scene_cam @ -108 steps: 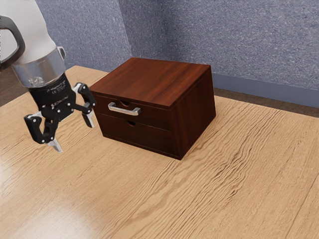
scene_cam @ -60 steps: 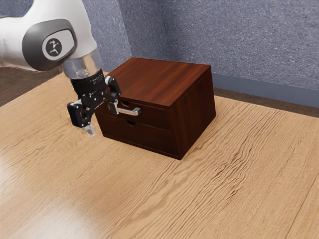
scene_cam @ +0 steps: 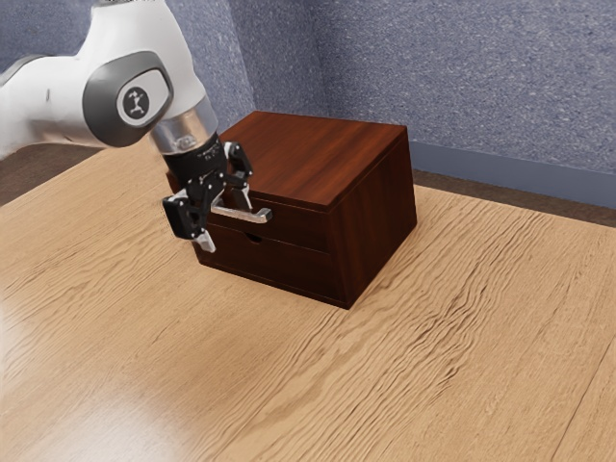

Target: Pull the drawer handle with one arm to open the drawer

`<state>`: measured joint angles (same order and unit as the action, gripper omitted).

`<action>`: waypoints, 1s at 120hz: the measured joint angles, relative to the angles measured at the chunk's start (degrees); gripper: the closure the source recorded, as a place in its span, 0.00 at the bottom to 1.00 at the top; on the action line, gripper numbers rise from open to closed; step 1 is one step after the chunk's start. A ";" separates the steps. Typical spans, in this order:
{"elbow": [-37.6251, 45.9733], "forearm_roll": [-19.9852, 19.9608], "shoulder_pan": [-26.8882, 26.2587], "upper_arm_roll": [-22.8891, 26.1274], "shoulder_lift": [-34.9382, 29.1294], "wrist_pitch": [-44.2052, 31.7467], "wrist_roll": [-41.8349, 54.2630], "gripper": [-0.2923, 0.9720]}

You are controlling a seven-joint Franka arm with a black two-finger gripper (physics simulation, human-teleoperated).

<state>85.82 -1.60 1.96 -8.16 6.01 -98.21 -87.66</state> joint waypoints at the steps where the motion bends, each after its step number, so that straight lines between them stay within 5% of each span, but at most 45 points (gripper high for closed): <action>1: -0.29 -0.02 0.05 0.01 0.36 -0.14 0.07 0.23; 120: 8.40 -2.50 9.24 3.50 -1.51 -16.88 8.87 0.23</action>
<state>94.23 -4.11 11.20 -4.67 4.50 -115.08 -78.79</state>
